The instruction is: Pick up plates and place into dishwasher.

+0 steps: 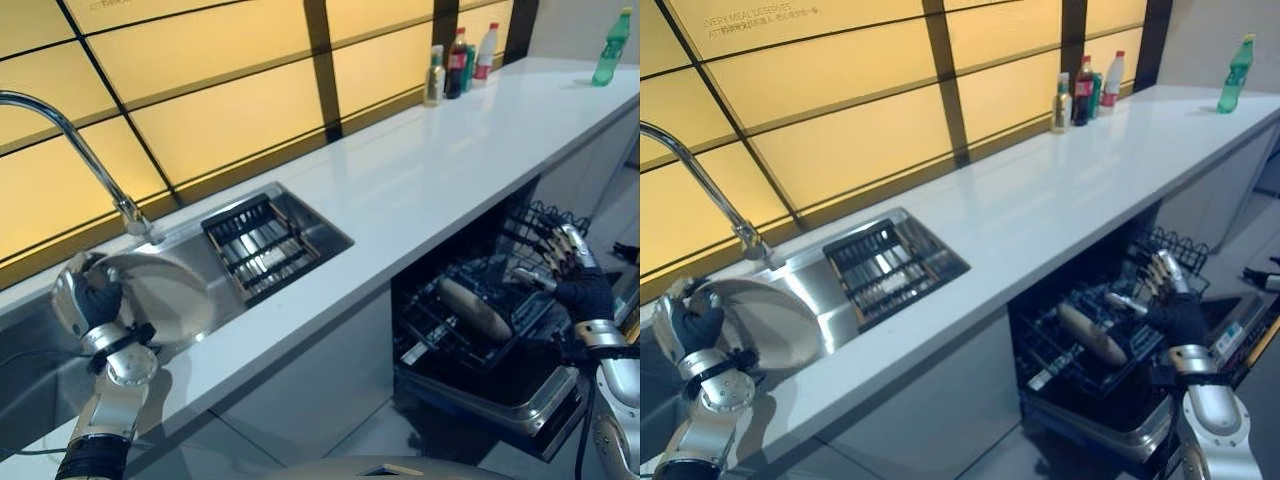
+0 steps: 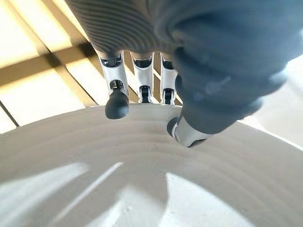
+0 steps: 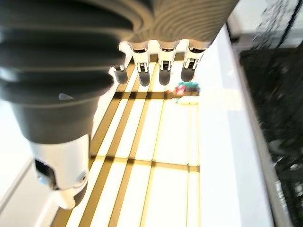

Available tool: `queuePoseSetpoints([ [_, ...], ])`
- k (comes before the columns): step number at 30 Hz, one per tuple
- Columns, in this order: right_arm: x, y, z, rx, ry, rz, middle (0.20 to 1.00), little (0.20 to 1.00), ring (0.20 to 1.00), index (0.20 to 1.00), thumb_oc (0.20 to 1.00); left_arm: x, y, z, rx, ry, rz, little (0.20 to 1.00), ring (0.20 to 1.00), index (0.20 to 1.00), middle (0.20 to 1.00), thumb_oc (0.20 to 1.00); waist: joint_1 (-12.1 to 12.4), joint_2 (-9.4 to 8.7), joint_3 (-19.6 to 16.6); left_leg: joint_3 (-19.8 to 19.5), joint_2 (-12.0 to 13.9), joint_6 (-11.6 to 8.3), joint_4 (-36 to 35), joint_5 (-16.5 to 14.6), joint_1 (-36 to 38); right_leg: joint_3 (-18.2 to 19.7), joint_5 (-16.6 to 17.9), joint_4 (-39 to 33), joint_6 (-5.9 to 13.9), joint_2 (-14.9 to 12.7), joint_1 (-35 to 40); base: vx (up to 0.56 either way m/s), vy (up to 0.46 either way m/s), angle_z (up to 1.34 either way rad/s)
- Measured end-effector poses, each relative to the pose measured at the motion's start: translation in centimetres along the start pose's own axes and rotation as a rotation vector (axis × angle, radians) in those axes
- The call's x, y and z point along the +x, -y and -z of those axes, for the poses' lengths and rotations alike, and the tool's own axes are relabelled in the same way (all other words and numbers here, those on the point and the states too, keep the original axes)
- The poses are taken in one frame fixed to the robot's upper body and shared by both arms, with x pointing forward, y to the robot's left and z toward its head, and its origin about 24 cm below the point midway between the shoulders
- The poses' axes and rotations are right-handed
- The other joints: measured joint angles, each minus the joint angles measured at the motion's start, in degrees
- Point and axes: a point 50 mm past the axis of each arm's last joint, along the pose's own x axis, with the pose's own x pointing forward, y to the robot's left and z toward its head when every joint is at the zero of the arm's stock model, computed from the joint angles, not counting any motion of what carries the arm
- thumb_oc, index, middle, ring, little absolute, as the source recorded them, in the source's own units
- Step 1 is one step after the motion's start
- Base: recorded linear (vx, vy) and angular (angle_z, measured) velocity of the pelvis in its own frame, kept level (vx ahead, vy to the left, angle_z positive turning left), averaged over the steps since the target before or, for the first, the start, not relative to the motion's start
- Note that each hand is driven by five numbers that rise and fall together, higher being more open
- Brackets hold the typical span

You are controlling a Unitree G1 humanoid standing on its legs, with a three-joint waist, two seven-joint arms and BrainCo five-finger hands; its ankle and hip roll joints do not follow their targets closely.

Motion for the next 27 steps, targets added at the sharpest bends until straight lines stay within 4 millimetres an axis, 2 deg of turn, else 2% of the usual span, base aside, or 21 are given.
queuePoseSetpoints([
  [3,0.9,-1.5,-0.4,0.016,0.053,-0.063,1.0,1.0,1.0,1.0,1.0,-0.5,1.2,-1.8,-0.211,-0.008,0.059,0.2,0.2,0.2,0.2,0.2,0.1,-0.03,-0.1,0.0,0.2,0.01,0.0,0.0,0.0,-0.1,1.7,-2.8,0.18,0.7,1.3,-0.06,-0.032,-0.02],
  [6,1.3,-2.6,-0.6,0.042,0.091,-0.09,1.0,1.0,1.0,1.0,1.0,-0.8,1.8,-2.9,-0.32,0.0,0.072,0.2,0.2,0.2,0.2,0.2,0.3,-0.18,-0.1,0.0,0.5,0.0,0.0,0.0,0.0,-0.1,3.2,-5.7,0.18,1.0,2.7,-0.07,-0.041,-0.01],
  [13,1.9,-4.1,-0.8,0.057,0.116,-0.16,1.0,1.0,1.0,1.0,1.0,0.2,1.3,-5.6,-0.536,0.041,0.04,0.2,0.2,0.2,0.2,0.2,1.6,-1.13,-0.5,0.0,0.8,-0.02,-0.3,0.0,-0.1,-0.1,6.8,-12.2,0.13,1.8,5.7,-0.06,-0.041,0.0],
  [18,2.5,-7.2,-0.9,0.096,0.124,-0.328,1.0,1.0,1.0,1.0,1.0,1.0,1.4,-7.6,-0.599,0.102,0.035,0.2,0.2,0.2,0.2,0.2,1.6,-1.97,-0.5,0.0,0.6,-0.03,-0.4,0.0,0.0,0.0,9.1,-16.7,0.18,2.2,7.8,-0.06,-0.047,0.01],
  [21,3.0,-8.4,-0.9,0.107,0.112,-0.383,1.0,1.0,1.0,1.0,1.0,1.2,1.7,-8.2,-0.608,0.103,0.037,0.2,0.2,0.2,0.2,0.2,1.7,-2.29,-0.3,0.0,0.7,-0.06,-0.4,0.0,0.0,0.0,9.2,-17.0,0.09,2.3,7.9,-0.08,-0.039,-0.01],
  [27,4.2,-12.4,-2.6,0.118,0.185,-0.615,1.0,1.0,1.0,1.0,1.0,0.9,3.4,-9.5,-0.638,0.088,0.083,0.2,0.2,0.2,0.2,0.2,2.1,-3.08,0.2,0.1,0.7,-0.09,-0.4,0.0,-0.9,0.1,9.5,-17.0,0.05,2.3,6.9,-0.07,-0.02,-0.02],
])
